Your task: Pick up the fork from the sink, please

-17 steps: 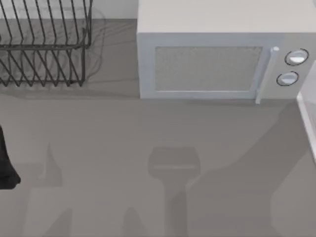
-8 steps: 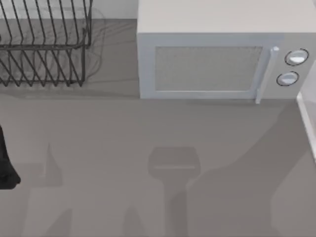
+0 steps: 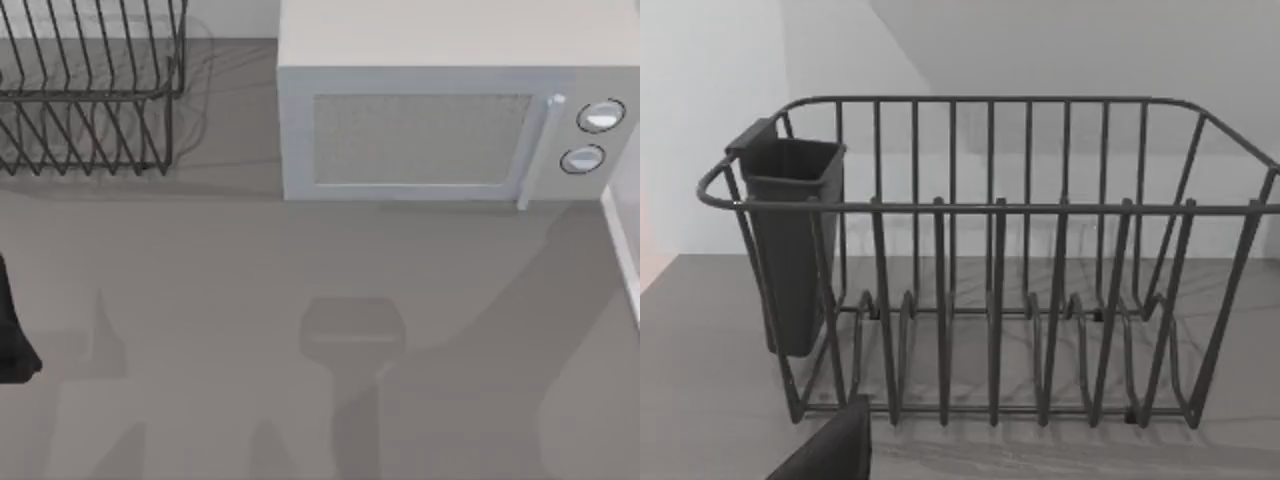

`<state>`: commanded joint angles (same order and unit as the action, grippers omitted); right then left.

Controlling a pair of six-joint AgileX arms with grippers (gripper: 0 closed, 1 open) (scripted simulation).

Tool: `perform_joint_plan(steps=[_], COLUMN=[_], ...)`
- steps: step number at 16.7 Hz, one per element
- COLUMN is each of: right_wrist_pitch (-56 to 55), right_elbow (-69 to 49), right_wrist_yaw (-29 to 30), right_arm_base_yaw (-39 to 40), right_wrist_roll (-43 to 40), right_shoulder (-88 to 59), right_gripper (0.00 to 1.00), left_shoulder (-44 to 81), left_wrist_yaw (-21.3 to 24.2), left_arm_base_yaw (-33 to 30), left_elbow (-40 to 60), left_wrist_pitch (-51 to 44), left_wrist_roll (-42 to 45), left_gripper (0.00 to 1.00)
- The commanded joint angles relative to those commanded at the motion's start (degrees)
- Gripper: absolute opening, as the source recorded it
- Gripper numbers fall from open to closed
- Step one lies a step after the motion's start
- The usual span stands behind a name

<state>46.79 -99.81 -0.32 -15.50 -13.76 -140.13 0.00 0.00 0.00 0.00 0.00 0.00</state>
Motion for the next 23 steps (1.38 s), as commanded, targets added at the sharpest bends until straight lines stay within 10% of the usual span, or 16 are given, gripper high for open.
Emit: perform_joint_plan(steps=[15,23], right_wrist_pitch=[23.3,33.7], right_elbow=[-12.7,-8.6], right_wrist_yaw=[0.0,1.8], right_arm_base_yaw=[0.7,20.0], right_wrist_roll=[0.7,21.8], right_shoulder=[10.3,31.5], right_gripper=[0.0,0.0], left_shoulder=[0.0,0.0], left_wrist_yaw=[0.0,0.0], left_arm_base_yaw=[0.0,0.0], left_elbow=[0.0,0.0], left_wrist_pitch=[0.0,0.0], left_wrist_roll=[0.0,0.0], left_gripper=[1.0,1.0])
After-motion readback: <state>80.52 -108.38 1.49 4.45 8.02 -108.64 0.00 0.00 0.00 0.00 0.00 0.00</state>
